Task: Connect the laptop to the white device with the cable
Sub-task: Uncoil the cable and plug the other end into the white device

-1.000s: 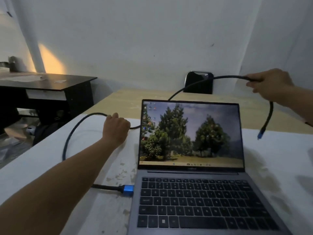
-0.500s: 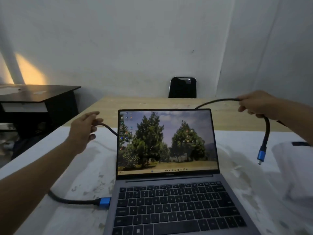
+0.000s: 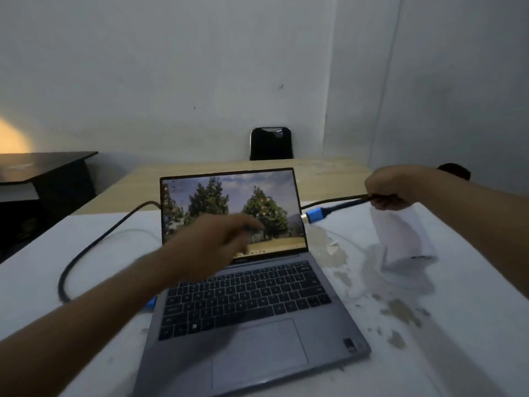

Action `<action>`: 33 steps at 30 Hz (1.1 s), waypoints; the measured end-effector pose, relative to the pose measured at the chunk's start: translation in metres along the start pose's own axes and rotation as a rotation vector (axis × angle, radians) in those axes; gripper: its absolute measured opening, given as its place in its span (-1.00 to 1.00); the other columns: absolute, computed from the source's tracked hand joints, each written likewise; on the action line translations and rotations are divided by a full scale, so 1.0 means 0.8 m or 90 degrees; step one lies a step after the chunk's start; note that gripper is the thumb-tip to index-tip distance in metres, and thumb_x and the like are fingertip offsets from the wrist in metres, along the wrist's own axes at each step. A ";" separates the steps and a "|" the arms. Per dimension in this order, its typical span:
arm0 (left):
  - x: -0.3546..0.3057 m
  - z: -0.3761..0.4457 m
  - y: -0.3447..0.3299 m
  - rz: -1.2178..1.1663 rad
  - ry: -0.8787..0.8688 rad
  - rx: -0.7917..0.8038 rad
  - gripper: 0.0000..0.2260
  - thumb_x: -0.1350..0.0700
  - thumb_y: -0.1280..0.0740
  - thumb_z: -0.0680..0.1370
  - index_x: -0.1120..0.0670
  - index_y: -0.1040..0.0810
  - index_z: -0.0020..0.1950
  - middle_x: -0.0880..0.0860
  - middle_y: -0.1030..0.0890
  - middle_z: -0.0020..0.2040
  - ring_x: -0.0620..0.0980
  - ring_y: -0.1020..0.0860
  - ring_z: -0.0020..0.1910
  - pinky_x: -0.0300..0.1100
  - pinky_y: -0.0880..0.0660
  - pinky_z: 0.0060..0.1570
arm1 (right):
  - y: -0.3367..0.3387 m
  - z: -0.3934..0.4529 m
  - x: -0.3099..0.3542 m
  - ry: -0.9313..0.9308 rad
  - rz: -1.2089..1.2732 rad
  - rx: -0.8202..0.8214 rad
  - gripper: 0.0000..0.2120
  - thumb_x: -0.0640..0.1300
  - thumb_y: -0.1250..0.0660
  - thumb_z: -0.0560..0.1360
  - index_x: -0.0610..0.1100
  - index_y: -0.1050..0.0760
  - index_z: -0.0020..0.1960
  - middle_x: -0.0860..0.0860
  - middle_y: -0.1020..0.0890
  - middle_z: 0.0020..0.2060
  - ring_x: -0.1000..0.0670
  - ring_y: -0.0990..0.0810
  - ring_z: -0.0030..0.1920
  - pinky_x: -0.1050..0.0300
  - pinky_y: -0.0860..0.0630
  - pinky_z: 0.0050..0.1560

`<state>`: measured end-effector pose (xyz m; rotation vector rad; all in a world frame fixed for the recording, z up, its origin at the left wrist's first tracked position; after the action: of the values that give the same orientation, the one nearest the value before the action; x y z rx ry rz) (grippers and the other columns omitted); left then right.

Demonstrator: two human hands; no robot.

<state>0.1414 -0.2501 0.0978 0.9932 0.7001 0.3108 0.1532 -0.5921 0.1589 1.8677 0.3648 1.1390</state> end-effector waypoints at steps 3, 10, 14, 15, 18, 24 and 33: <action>-0.062 0.005 -0.063 -0.041 0.007 0.098 -0.53 0.03 -0.27 0.67 -0.08 -0.29 0.58 -0.08 -0.58 0.28 -0.16 -0.62 0.04 -0.19 -0.61 0.06 | -0.002 -0.026 -0.025 -0.020 0.023 0.032 -0.78 -0.25 -0.01 0.52 -0.19 -0.41 -0.14 0.00 -0.47 -0.66 0.09 -0.40 -0.72 0.35 -0.29 -0.58; -0.213 0.037 -0.132 -0.440 0.108 -0.085 -0.57 -0.10 -0.15 0.70 0.04 -0.36 0.53 -0.04 -0.46 0.45 -0.17 -0.45 0.25 -0.18 -0.38 0.26 | -0.057 -0.083 -0.098 -0.122 0.402 0.120 -0.80 -0.22 -0.04 0.56 -0.22 -0.42 -0.11 -0.04 -0.45 -0.48 0.06 -0.42 -0.53 0.21 -0.35 -0.50; -0.242 0.058 -0.145 -0.604 0.191 -0.206 -0.66 -0.05 -0.05 0.73 0.05 -0.57 0.06 -0.01 -0.71 -0.05 -0.07 -0.62 -0.03 -0.19 -0.52 0.03 | -0.091 -0.140 -0.127 -0.154 0.523 0.214 -0.76 -0.16 -0.09 0.59 -0.17 -0.44 -0.19 -0.03 -0.46 -0.57 0.04 -0.43 -0.58 0.15 -0.38 -0.49; -0.245 0.060 -0.147 -0.650 0.215 -0.208 -0.64 -0.05 -0.03 0.74 0.06 -0.54 0.00 -0.01 -0.69 -0.18 -0.04 -0.63 -0.13 -0.18 -0.54 -0.05 | -0.096 -0.153 -0.135 -0.145 0.514 0.233 -0.79 -0.13 -0.11 0.59 -0.17 -0.44 -0.14 -0.04 -0.50 -0.55 0.03 -0.46 -0.57 0.15 -0.41 -0.48; -0.247 0.057 -0.158 -0.709 0.250 -0.171 -0.63 -0.07 0.00 0.74 0.09 -0.47 -0.04 0.00 -0.53 -0.40 0.00 -0.55 -0.36 -0.07 -0.54 -0.17 | -0.099 -0.177 -0.163 -0.107 0.435 0.189 -0.74 0.04 -0.18 0.59 -0.16 -0.45 0.03 -0.12 -0.65 -0.26 -0.07 -0.62 -0.33 0.10 -0.52 -0.35; -0.251 0.040 -0.187 -0.689 0.217 -0.047 -0.66 -0.08 -0.01 0.73 0.07 -0.40 -0.09 -0.08 -0.35 -0.44 -0.12 -0.34 -0.48 -0.17 -0.39 -0.30 | -0.068 -0.179 -0.198 0.105 0.515 -0.023 -0.66 0.06 -0.07 0.63 -0.09 -0.53 0.16 -0.05 -0.63 0.00 -0.13 -0.60 0.01 -0.05 -0.53 -0.02; -0.293 0.049 -0.231 -0.466 0.127 0.217 -0.68 -0.01 -0.02 0.74 0.03 -0.40 -0.13 -0.02 -0.42 -0.29 -0.13 -0.33 -0.36 -0.31 -0.36 -0.31 | -0.055 -0.176 -0.215 0.180 0.613 -0.029 -0.71 0.09 -0.19 0.61 -0.03 -0.63 0.05 0.05 -0.71 -0.05 0.02 -0.67 0.01 0.05 -0.59 -0.01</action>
<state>-0.0193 -0.4993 0.0478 0.9604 1.2723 -0.3682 -0.0467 -0.6010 0.0521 1.8610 -0.4771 2.0233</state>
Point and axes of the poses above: each hand's wrist, its own z-axis towards the middle knuckle, its own y-axis out of the back of the hand, x = y × z, the point moved 2 cm from there along z, towards the middle knuckle
